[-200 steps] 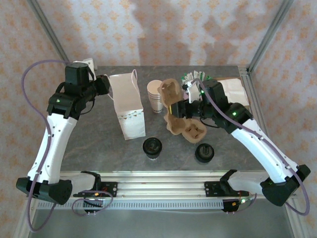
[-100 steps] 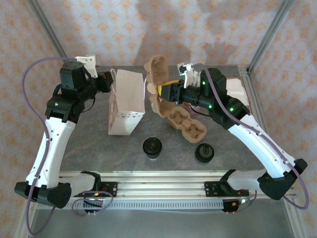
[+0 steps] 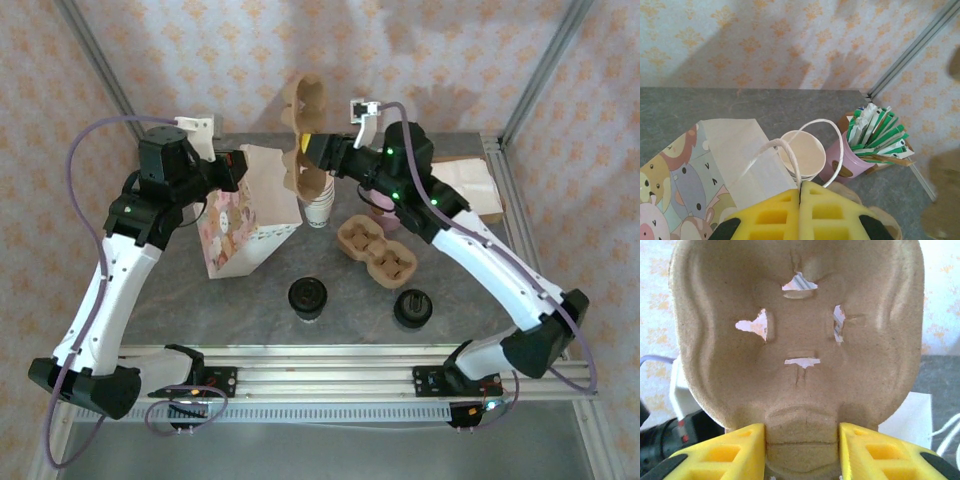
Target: Pack the takeout coffee
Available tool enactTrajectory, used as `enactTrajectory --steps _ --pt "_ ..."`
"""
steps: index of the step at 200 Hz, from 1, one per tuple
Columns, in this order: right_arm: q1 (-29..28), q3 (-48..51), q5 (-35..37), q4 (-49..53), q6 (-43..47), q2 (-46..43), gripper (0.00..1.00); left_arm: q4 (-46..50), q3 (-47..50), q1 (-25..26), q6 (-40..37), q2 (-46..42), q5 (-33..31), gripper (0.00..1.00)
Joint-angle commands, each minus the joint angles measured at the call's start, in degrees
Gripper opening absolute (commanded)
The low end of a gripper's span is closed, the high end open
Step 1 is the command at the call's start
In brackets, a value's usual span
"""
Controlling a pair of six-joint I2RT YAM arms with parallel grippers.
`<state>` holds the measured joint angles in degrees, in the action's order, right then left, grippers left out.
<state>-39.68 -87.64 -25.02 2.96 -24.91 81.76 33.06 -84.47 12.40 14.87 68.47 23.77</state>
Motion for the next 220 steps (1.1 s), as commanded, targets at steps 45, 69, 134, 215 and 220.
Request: enactTrajectory --steps 45,69,134,215,220 --pt "-0.7 -5.7 4.9 0.8 -10.0 7.2 0.40 -2.4 1.7 1.6 0.5 -1.1 1.4 0.00" --pt "-1.9 -7.9 7.8 5.5 -11.5 9.3 0.40 -2.6 2.3 1.9 1.2 -1.5 1.4 0.00" --pt "-5.3 -12.5 16.0 15.9 -13.5 13.5 0.39 -2.9 2.9 2.7 2.8 -2.5 0.9 0.00" --pt "-5.7 -10.4 17.3 17.9 -12.8 15.1 0.38 -4.0 3.8 3.1 4.1 -3.3 0.7 0.00" --pt "-5.7 -10.4 17.1 18.3 -13.0 15.3 0.38 -4.0 3.8 3.1 4.2 -3.3 0.7 0.00"
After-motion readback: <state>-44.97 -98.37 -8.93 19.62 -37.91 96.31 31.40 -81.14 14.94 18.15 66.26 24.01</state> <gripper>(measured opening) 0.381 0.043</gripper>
